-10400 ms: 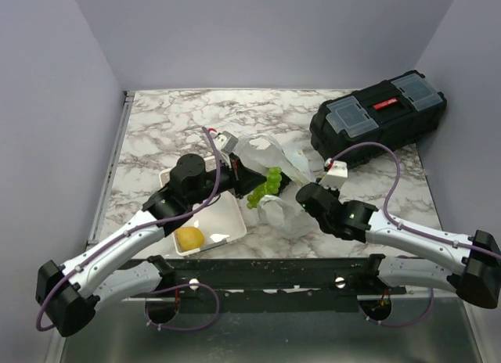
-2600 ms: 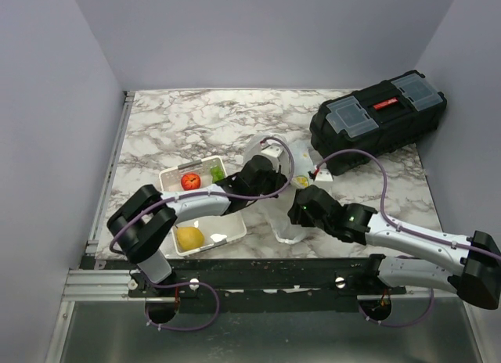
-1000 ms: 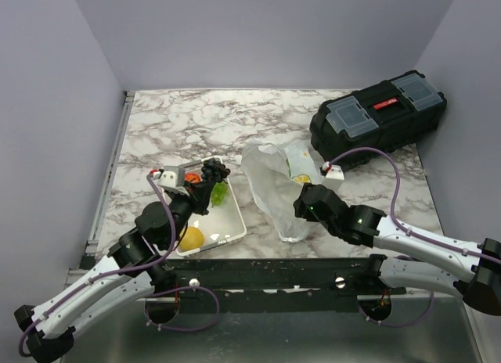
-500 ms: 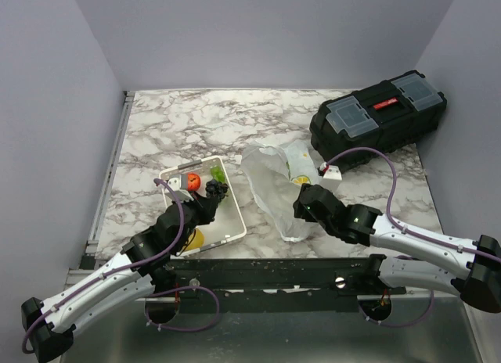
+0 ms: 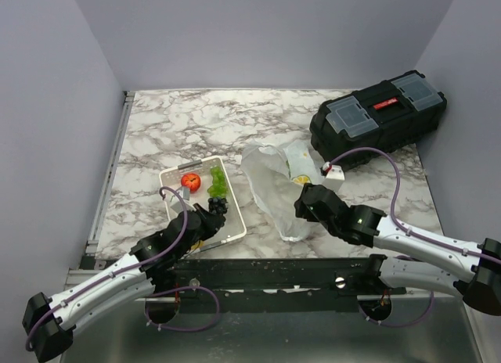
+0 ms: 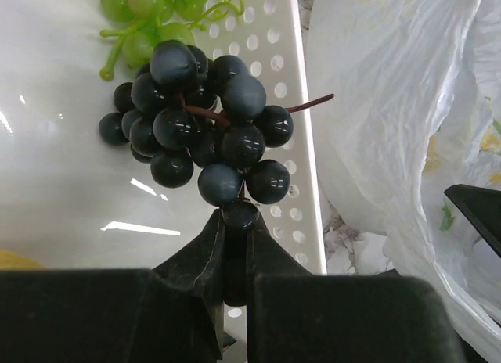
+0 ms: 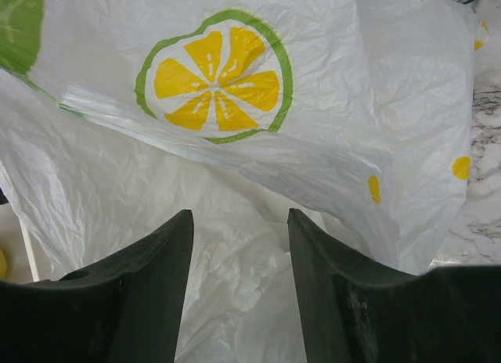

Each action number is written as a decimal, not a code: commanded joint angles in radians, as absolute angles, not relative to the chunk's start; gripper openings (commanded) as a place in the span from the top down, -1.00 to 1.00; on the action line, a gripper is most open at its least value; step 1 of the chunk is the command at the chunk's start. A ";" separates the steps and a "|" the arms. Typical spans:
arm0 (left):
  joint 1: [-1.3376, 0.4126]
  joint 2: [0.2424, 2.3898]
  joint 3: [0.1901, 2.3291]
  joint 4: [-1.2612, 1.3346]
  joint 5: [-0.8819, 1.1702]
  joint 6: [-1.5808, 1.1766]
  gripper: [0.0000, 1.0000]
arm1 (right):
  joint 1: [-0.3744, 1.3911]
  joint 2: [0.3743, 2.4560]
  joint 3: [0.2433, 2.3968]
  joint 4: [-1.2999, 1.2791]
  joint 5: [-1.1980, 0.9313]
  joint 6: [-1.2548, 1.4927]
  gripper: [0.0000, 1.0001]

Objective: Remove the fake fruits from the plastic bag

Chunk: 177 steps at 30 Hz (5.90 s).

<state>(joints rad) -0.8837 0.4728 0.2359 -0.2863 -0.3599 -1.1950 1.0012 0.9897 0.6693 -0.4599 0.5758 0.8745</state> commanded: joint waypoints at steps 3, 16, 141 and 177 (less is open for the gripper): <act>-0.882 0.475 0.216 -0.193 -0.287 -1.195 0.80 | 1.002 0.987 0.699 -0.482 0.594 0.875 -0.11; -0.881 0.485 0.316 -0.190 -0.206 -0.919 -0.41 | 1.002 0.965 0.724 -0.504 0.607 0.860 -0.11; -0.934 1.249 0.531 0.658 0.083 -0.496 -0.14 | 0.993 0.978 0.924 -0.405 0.590 0.443 0.67; -0.955 1.744 0.847 0.589 -0.153 -0.522 -0.38 | 0.993 0.879 0.892 -0.490 0.621 0.483 0.65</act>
